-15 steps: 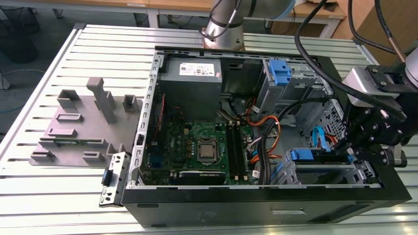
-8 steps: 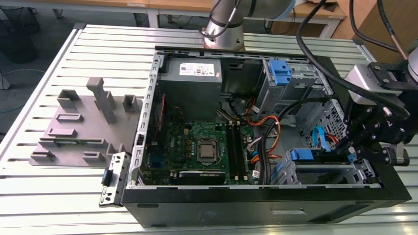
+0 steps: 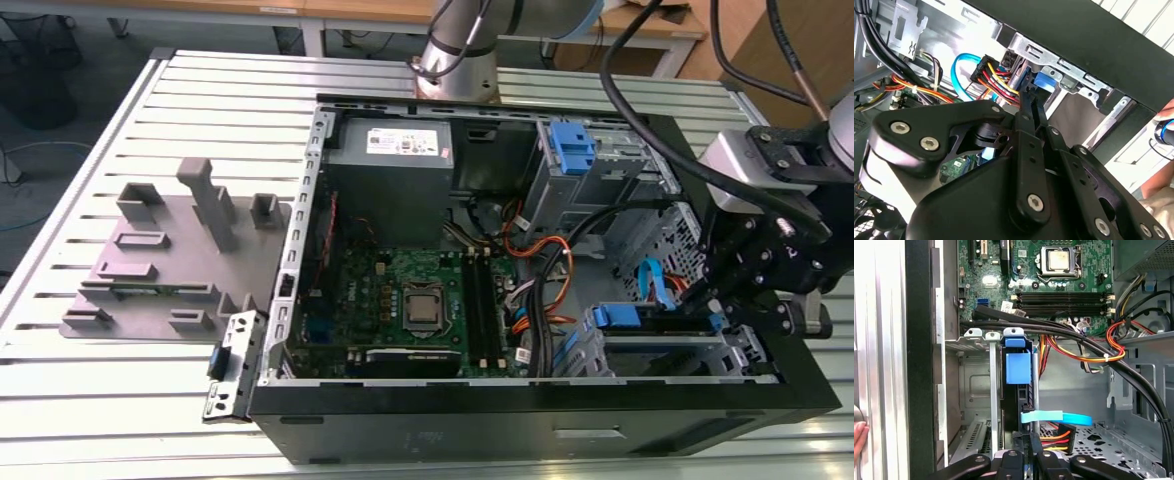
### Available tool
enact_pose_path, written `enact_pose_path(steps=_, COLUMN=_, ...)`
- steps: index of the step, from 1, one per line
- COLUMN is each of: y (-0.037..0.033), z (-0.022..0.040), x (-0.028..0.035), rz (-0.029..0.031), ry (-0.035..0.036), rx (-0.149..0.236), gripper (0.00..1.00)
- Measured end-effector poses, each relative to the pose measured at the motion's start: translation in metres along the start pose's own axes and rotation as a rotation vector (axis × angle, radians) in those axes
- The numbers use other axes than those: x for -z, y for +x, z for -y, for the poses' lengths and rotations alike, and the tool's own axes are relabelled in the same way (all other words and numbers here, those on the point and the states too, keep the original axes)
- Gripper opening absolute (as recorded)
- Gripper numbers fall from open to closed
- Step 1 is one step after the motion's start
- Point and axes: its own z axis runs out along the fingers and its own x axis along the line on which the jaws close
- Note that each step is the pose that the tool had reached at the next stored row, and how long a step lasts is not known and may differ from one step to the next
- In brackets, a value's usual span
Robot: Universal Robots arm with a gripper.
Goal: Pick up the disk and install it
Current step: 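Insert the second disk wire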
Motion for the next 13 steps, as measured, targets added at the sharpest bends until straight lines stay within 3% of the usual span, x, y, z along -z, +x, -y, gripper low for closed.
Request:
enact_pose_path(steps=3, y=0.0, z=-0.0001, x=0.0, rz=0.0, ry=0.0, rx=0.0, gripper=0.18)
enact_pose_path(steps=4, y=0.0, z=-0.0001, x=0.0, rz=-0.0001, ry=0.0, rx=0.0, gripper=0.24)
enact_pose_path(steps=13, y=-0.002, z=0.0007, x=-0.0012, rz=0.0, ry=0.0, rx=0.0, gripper=0.24)
